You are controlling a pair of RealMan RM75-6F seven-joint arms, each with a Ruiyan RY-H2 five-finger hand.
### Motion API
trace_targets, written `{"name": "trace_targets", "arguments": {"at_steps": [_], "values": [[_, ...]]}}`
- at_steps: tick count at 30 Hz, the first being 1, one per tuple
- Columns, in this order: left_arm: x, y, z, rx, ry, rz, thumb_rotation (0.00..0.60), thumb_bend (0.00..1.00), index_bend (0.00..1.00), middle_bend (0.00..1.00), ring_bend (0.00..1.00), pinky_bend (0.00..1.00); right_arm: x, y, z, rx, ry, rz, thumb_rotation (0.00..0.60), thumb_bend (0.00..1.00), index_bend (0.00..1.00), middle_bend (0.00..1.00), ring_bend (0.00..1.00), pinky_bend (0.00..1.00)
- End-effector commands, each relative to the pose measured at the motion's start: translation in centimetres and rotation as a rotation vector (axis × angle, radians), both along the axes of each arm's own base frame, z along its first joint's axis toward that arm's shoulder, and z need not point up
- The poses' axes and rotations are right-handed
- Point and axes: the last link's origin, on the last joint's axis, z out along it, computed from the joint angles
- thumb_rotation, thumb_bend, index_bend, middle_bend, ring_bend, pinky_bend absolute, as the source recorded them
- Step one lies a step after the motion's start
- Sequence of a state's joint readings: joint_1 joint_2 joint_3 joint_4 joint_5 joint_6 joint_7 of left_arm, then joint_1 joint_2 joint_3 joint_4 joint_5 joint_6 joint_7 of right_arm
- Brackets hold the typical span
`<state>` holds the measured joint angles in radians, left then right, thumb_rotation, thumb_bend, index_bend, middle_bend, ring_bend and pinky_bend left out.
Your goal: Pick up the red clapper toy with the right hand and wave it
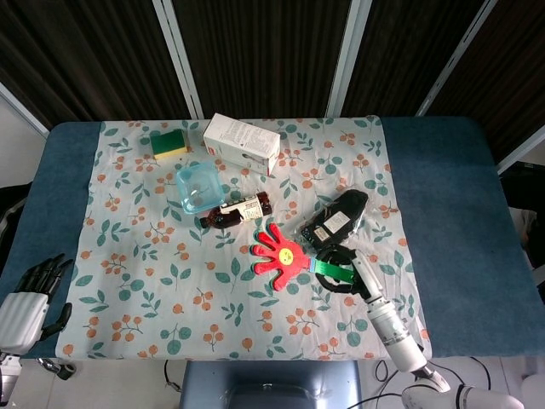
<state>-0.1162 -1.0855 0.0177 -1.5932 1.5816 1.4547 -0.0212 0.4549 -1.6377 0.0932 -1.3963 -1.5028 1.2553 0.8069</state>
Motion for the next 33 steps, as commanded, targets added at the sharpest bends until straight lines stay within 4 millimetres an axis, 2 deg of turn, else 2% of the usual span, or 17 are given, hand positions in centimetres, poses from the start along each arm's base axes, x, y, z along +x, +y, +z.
{"name": "trace_targets", "arguments": {"at_steps": [1, 4, 6, 7, 8, 10, 11, 14, 15, 16, 19, 21, 25, 29, 30, 33], "values": [[0.0, 0.0, 0.0, -0.001, -0.001, -0.002, 0.600, 0.47, 0.00, 0.00, 0.00, 0.12, -1.2, 0.1, -1.6, 0.031, 0.715, 0.091, 0.600, 0.54, 0.93, 0.76, 0.84, 0.88], [0.0, 0.0, 0.0, -0.002, 0.000, -0.003, 0.600, 0.47, 0.00, 0.00, 0.00, 0.13, 0.2, 0.6, -0.4, 0.021, 0.641, 0.091, 0.600, 0.54, 0.93, 0.76, 0.83, 0.88], [0.0, 0.0, -0.1, -0.002, 0.000, -0.004, 0.600, 0.47, 0.00, 0.00, 0.00, 0.13, 1.7, 0.9, 0.9, -0.026, 0.510, 0.088, 0.600, 0.54, 0.93, 0.76, 0.84, 0.88], [0.1, 0.0, -0.1, -0.001, 0.001, -0.006, 0.600, 0.47, 0.00, 0.00, 0.00, 0.13, 2.6, 1.0, 1.6, -0.058, 0.418, 0.087, 0.600, 0.54, 0.93, 0.76, 0.84, 0.88], [0.0, 0.0, -0.1, 0.000, 0.002, -0.008, 0.600, 0.47, 0.00, 0.00, 0.00, 0.13, 3.8, 1.3, 2.8, -0.106, 0.252, 0.090, 0.600, 0.54, 0.93, 0.76, 0.84, 0.88], [0.0, 0.1, -0.1, 0.000, 0.005, -0.007, 0.600, 0.47, 0.00, 0.00, 0.00, 0.13, 4.7, 1.8, 4.6, -0.168, -0.021, 0.099, 0.600, 0.54, 0.93, 0.76, 0.84, 0.87], [0.0, 0.1, -0.2, 0.000, 0.005, -0.006, 0.600, 0.47, 0.00, 0.00, 0.00, 0.13, 4.8, 2.0, 5.1, -0.185, -0.109, 0.102, 0.600, 0.54, 0.93, 0.76, 0.84, 0.87], [0.0, 0.1, -0.2, -0.001, 0.003, -0.006, 0.600, 0.47, 0.00, 0.00, 0.00, 0.13, 4.5, 2.1, 5.8, -0.212, -0.207, 0.105, 0.600, 0.54, 0.93, 0.76, 0.84, 0.87], [0.0, 0.1, -0.2, -0.004, 0.004, -0.009, 0.600, 0.47, 0.00, 0.00, 0.00, 0.13, 4.3, 2.1, 7.2, -0.275, -0.368, 0.073, 0.600, 0.54, 0.93, 0.76, 0.84, 0.87], [0.1, 0.0, -0.2, -0.007, 0.005, -0.014, 0.600, 0.47, 0.00, 0.00, 0.00, 0.13, 3.8, 2.3, 7.8, -0.299, -0.486, 0.064, 0.600, 0.54, 0.93, 0.76, 0.84, 0.87], [0.1, 0.0, -0.3, -0.010, 0.004, -0.023, 0.600, 0.47, 0.00, 0.00, 0.00, 0.13, 2.5, 1.9, 7.6, -0.300, -0.639, 0.030, 0.600, 0.54, 0.93, 0.76, 0.84, 0.86], [0.1, 0.0, -0.3, -0.014, 0.004, -0.025, 0.600, 0.47, 0.00, 0.00, 0.00, 0.13, 2.0, 1.5, 7.0, -0.242, -0.710, -0.015, 0.600, 0.54, 0.92, 0.76, 0.83, 0.85], [0.1, 0.0, -0.4, -0.012, 0.006, -0.024, 0.600, 0.47, 0.00, 0.00, 0.00, 0.12, 1.7, 0.6, 5.2, -0.119, -0.721, -0.073, 0.600, 0.54, 0.91, 0.76, 0.83, 0.84], [0.1, 0.1, -0.2, -0.009, 0.006, -0.027, 0.600, 0.47, 0.00, 0.00, 0.00, 0.12, 1.6, -0.3, 2.1, 0.092, -0.404, 0.025, 0.600, 0.54, 0.91, 0.76, 0.82, 0.83], [0.1, 0.1, -0.2, -0.009, 0.005, -0.028, 0.600, 0.47, 0.00, 0.00, 0.00, 0.12, 1.7, -0.6, 2.0, 0.115, -0.372, 0.040, 0.600, 0.55, 0.91, 0.76, 0.82, 0.83], [0.1, 0.2, -0.1, -0.007, 0.002, -0.027, 0.600, 0.47, 0.00, 0.00, 0.00, 0.12, 1.2, -1.6, -0.2, 0.134, -0.063, 0.080, 0.600, 0.55, 0.92, 0.76, 0.82, 0.82]]}}
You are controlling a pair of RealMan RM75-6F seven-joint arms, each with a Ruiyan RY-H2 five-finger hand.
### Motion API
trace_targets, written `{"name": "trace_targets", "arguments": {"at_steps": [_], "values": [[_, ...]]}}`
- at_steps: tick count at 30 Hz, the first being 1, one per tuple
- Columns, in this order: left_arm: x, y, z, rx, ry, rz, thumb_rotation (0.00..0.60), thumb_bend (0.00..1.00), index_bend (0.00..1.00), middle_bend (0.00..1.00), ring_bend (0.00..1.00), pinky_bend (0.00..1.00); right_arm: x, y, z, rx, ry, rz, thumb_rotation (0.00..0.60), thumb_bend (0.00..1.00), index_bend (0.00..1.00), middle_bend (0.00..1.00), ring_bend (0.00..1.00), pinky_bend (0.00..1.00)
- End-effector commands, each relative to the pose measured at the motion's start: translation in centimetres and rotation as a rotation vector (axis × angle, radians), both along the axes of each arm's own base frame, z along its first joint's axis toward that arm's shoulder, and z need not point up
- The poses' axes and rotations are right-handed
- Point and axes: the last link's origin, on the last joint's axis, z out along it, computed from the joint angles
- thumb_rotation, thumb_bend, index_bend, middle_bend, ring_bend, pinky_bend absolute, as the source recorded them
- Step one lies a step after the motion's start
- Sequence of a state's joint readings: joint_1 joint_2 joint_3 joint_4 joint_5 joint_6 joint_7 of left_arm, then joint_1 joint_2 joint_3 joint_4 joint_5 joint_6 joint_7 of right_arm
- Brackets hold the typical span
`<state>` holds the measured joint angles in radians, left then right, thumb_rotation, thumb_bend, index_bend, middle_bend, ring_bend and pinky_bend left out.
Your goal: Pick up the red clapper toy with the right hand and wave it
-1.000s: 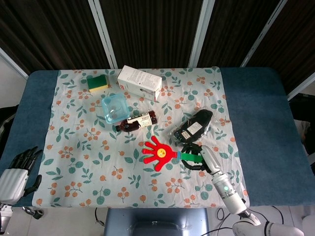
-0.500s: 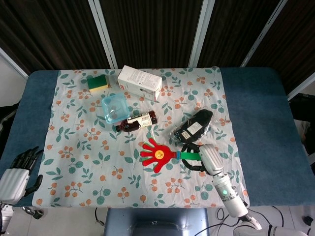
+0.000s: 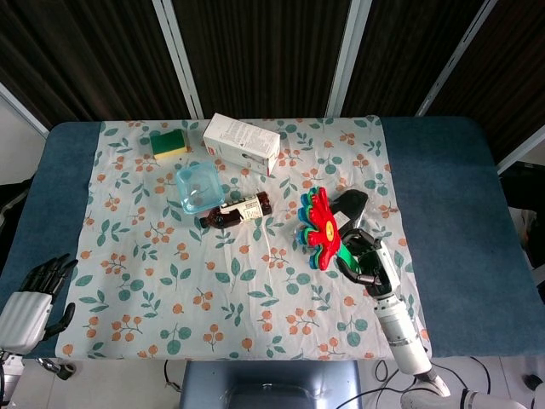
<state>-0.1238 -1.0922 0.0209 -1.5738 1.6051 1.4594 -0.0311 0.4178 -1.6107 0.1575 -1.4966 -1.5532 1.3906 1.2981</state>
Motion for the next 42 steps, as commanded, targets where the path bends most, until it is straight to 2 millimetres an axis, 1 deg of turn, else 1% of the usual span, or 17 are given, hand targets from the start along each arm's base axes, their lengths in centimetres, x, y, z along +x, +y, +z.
{"name": "trace_targets", "arguments": {"at_steps": [1, 5, 8, 14, 18, 21, 23, 25, 26, 28, 30, 31, 33, 34, 37, 39, 42], "values": [[0.0, 0.0, 0.1, 0.002, -0.002, 0.002, 0.600, 0.47, 0.00, 0.00, 0.00, 0.12, -1.1, -2.0, -4.2, 0.081, 0.629, 0.161, 0.600, 0.55, 0.92, 0.76, 0.82, 0.82], [-0.1, -0.1, 0.3, 0.012, -0.006, -0.004, 0.600, 0.47, 0.00, 0.00, 0.00, 0.12, -2.2, -2.7, -6.1, 0.070, 1.032, 0.243, 0.600, 0.55, 0.93, 0.76, 0.83, 0.82], [-0.1, -0.1, 0.3, 0.011, -0.007, -0.004, 0.600, 0.47, 0.00, 0.00, 0.00, 0.12, -2.4, -2.6, -6.3, 0.114, 1.122, 0.260, 0.600, 0.55, 0.94, 0.76, 0.83, 0.82], [0.1, -0.2, 0.1, 0.005, -0.008, -0.010, 0.600, 0.47, 0.00, 0.00, 0.00, 0.12, -0.8, -2.1, -5.4, 0.067, 1.058, 0.237, 0.600, 0.55, 0.94, 0.76, 0.83, 0.82], [0.1, -0.3, 0.2, 0.008, -0.009, -0.011, 0.600, 0.47, 0.00, 0.00, 0.00, 0.12, -0.6, -2.0, -5.5, 0.079, 1.033, 0.232, 0.600, 0.55, 0.94, 0.76, 0.83, 0.80], [0.1, -0.3, 0.3, 0.009, -0.012, -0.012, 0.600, 0.47, 0.00, 0.00, 0.00, 0.12, -0.8, -2.3, -6.0, 0.072, 1.076, 0.237, 0.600, 0.55, 0.92, 0.76, 0.82, 0.76], [0.1, -0.4, 0.3, 0.009, -0.014, -0.012, 0.600, 0.47, 0.00, 0.00, 0.00, 0.12, -0.9, -2.4, -6.5, 0.057, 1.113, 0.241, 0.600, 0.55, 0.87, 0.76, 0.79, 0.70], [0.0, -0.5, 0.3, 0.010, -0.018, -0.009, 0.600, 0.47, 0.00, 0.00, 0.00, 0.12, -1.0, -2.6, -6.9, 0.024, 1.149, 0.246, 0.600, 0.55, 0.72, 0.70, 0.67, 0.57], [0.0, -0.5, 0.3, 0.011, -0.020, -0.008, 0.600, 0.47, 0.00, 0.00, 0.00, 0.12, -1.1, -2.6, -7.0, 0.017, 1.169, 0.254, 0.600, 0.53, 0.62, 0.63, 0.59, 0.50], [0.0, -0.5, 0.4, 0.013, -0.021, -0.007, 0.600, 0.47, 0.00, 0.00, 0.00, 0.12, -1.4, -2.8, -7.1, 0.015, 1.202, 0.268, 0.600, 0.43, 0.32, 0.41, 0.36, 0.26], [0.0, -0.5, 0.4, 0.013, -0.023, -0.005, 0.600, 0.47, 0.00, 0.00, 0.00, 0.12, -1.7, -2.9, -7.0, 0.028, 1.235, 0.290, 0.600, 0.34, 0.11, 0.25, 0.18, 0.11], [0.0, -0.5, 0.4, 0.013, -0.023, -0.004, 0.600, 0.47, 0.00, 0.00, 0.00, 0.12, -1.9, -2.9, -6.8, 0.032, 1.250, 0.297, 0.600, 0.31, 0.05, 0.18, 0.11, 0.06], [-0.1, -0.5, 0.4, 0.013, -0.023, -0.002, 0.600, 0.47, 0.00, 0.00, 0.00, 0.12, -2.1, -2.9, -6.2, 0.024, 1.292, 0.317, 0.600, 0.26, 0.00, 0.07, 0.02, 0.01], [-0.1, -0.5, 0.4, 0.015, -0.026, 0.000, 0.600, 0.47, 0.00, 0.00, 0.00, 0.13, -2.3, -2.8, -5.8, 0.020, 1.310, 0.323, 0.600, 0.25, 0.00, 0.04, 0.00, 0.00], [0.0, -0.6, 0.6, 0.037, -0.028, 0.005, 0.600, 0.47, 0.00, 0.00, 0.00, 0.13, -2.8, -2.0, -3.7, -0.041, 1.344, 0.308, 0.600, 0.25, 0.00, 0.00, 0.00, 0.00], [0.1, -0.8, 0.7, 0.049, -0.035, -0.002, 0.600, 0.47, 0.00, 0.00, 0.00, 0.14, -3.4, -1.0, -1.5, -0.134, 1.369, 0.289, 0.600, 0.25, 0.00, 0.00, 0.00, 0.00], [0.2, -0.8, 0.8, 0.064, -0.039, -0.021, 0.600, 0.47, 0.00, 0.00, 0.00, 0.14, -4.6, 1.5, 2.2, -0.315, 1.438, 0.254, 0.600, 0.24, 0.00, 0.00, 0.00, 0.00]]}}
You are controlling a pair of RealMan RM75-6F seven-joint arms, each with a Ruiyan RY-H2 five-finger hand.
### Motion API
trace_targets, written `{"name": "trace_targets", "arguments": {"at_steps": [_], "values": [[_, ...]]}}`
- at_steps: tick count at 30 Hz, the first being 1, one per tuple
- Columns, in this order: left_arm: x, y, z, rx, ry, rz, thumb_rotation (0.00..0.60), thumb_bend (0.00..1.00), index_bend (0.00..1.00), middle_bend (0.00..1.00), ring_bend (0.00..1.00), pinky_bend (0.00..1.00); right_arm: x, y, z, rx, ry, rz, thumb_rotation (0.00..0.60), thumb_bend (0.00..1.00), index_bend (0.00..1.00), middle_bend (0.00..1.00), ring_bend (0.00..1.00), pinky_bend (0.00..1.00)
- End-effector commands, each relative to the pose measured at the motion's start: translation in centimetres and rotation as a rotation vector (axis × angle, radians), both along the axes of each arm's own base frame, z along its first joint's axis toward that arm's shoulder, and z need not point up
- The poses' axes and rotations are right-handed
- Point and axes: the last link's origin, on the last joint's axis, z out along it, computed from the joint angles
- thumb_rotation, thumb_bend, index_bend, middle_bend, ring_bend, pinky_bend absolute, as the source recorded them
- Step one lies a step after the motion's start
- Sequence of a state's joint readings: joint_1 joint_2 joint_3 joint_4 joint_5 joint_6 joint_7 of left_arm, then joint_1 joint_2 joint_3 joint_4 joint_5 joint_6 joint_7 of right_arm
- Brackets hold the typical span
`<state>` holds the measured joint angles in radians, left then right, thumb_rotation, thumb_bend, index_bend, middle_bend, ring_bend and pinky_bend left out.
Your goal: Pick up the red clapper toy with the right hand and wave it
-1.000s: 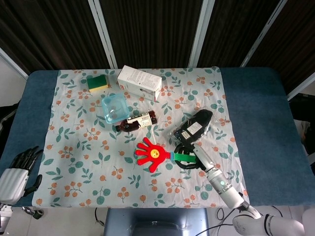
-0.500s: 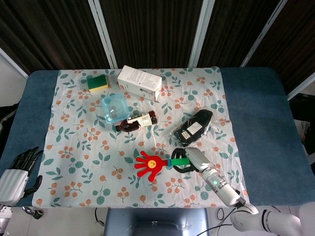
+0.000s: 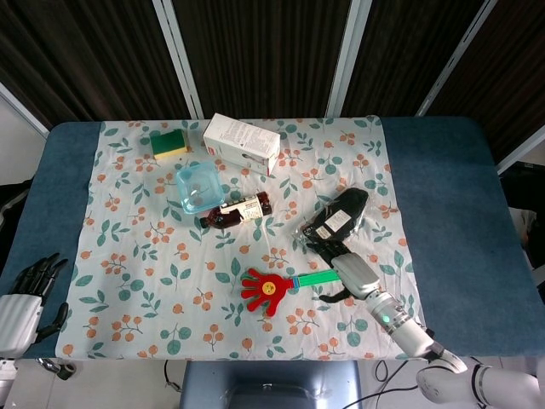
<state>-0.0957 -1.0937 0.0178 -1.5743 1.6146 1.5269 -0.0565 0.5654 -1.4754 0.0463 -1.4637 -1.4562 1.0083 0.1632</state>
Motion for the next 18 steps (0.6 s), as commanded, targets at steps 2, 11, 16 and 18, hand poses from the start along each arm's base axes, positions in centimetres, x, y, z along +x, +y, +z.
{"name": "trace_targets", "arguments": {"at_steps": [2, 11, 16, 18], "values": [[0.1, -0.1, 0.1, 0.022, 0.003, -0.026, 0.600, 0.47, 0.00, 0.00, 0.00, 0.13, -2.4, 5.4, 7.7, -0.345, 0.076, 0.106, 0.600, 0.23, 0.00, 0.00, 0.00, 0.00], [0.6, -0.3, -0.7, 0.033, 0.031, -0.075, 0.600, 0.47, 0.00, 0.00, 0.00, 0.11, -8.1, 13.0, 14.2, -0.618, 0.254, -0.021, 0.600, 0.22, 0.00, 0.00, 0.00, 0.00], [1.0, -0.4, -1.3, 0.022, 0.046, -0.089, 0.600, 0.47, 0.00, 0.00, 0.00, 0.11, -7.8, 13.4, 15.1, -0.655, 0.238, 0.001, 0.600, 0.21, 0.00, 0.00, 0.00, 0.00], [1.0, -0.3, -1.4, 0.020, 0.045, -0.086, 0.600, 0.47, 0.00, 0.00, 0.00, 0.11, -8.0, 13.4, 15.3, -0.649, 0.243, -0.012, 0.600, 0.21, 0.00, 0.00, 0.00, 0.00]]}}
